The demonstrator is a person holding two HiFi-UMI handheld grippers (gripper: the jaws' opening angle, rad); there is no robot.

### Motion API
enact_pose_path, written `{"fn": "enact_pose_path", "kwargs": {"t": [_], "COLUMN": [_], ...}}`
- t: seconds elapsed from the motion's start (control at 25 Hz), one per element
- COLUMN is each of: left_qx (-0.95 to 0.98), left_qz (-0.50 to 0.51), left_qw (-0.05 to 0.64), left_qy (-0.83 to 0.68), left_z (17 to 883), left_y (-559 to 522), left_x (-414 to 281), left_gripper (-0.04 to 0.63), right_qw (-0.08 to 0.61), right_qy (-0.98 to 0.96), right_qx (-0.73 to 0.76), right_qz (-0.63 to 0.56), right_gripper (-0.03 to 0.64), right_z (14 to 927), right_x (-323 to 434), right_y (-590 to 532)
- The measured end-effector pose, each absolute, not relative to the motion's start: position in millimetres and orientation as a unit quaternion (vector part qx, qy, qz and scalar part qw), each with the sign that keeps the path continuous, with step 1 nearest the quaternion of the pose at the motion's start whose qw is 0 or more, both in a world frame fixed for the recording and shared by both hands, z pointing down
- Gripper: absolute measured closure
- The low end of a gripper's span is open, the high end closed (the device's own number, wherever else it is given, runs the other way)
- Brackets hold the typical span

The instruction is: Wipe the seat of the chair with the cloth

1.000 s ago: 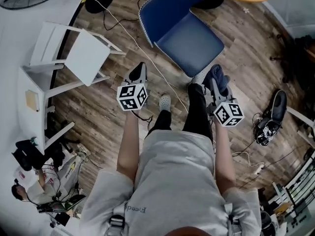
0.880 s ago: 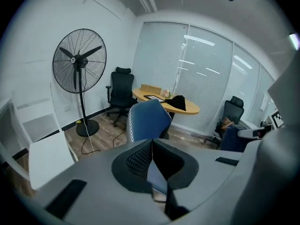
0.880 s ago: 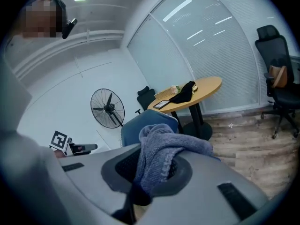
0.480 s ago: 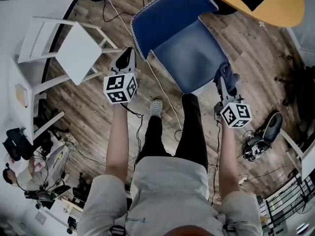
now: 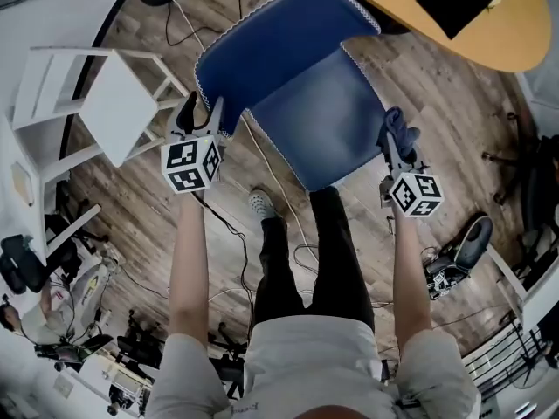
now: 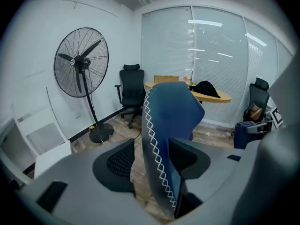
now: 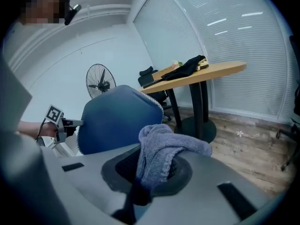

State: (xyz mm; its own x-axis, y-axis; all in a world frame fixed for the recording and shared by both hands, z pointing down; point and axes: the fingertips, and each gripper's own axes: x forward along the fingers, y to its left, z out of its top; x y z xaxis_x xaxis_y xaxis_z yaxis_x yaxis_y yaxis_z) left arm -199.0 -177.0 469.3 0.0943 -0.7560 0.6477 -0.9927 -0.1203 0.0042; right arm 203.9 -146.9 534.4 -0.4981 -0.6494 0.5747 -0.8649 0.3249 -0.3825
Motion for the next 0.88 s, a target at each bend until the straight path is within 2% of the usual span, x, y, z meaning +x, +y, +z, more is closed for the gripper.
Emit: {"fn": "enact_pose_path", "kwargs": {"t": [0.2,0.32,0.48,0.88], "left_qx": [0.726,0.738,0.738,0.751], "left_qz": [0.254,0.250,0.241,0.231], "left_qw": [0.216,0.211,0.204,0.214], "left_qy": [-0.601,-0.590,-0.596,-0.581], "left_z": [480.5,482.6,482.2,482.8], "left_y": [-199.4,-205.7,-205.5,-201.5], "left_x": [-192.8,-186.7,-187.2,-188.0], "left_gripper": [0.353,0.393,0.410,0.417], "right_qw": [0.185,0.205,0.231,0.271], "right_qy": [-0.817,-0.825,-0.822,-0.795], "right_qx": [0.459,0.446,0.445,0.455], "right_qz": [0.295,0.279,0.270,0.296], "right_gripper": [0.571,0.571,0.571,0.571], "right_z": [547.2,559.9,585.7,666.5], "right_x": [218.2,220.6,217.1,166.5], "right_y": [-217.7,-252.1,-289.2,-312.7]}}
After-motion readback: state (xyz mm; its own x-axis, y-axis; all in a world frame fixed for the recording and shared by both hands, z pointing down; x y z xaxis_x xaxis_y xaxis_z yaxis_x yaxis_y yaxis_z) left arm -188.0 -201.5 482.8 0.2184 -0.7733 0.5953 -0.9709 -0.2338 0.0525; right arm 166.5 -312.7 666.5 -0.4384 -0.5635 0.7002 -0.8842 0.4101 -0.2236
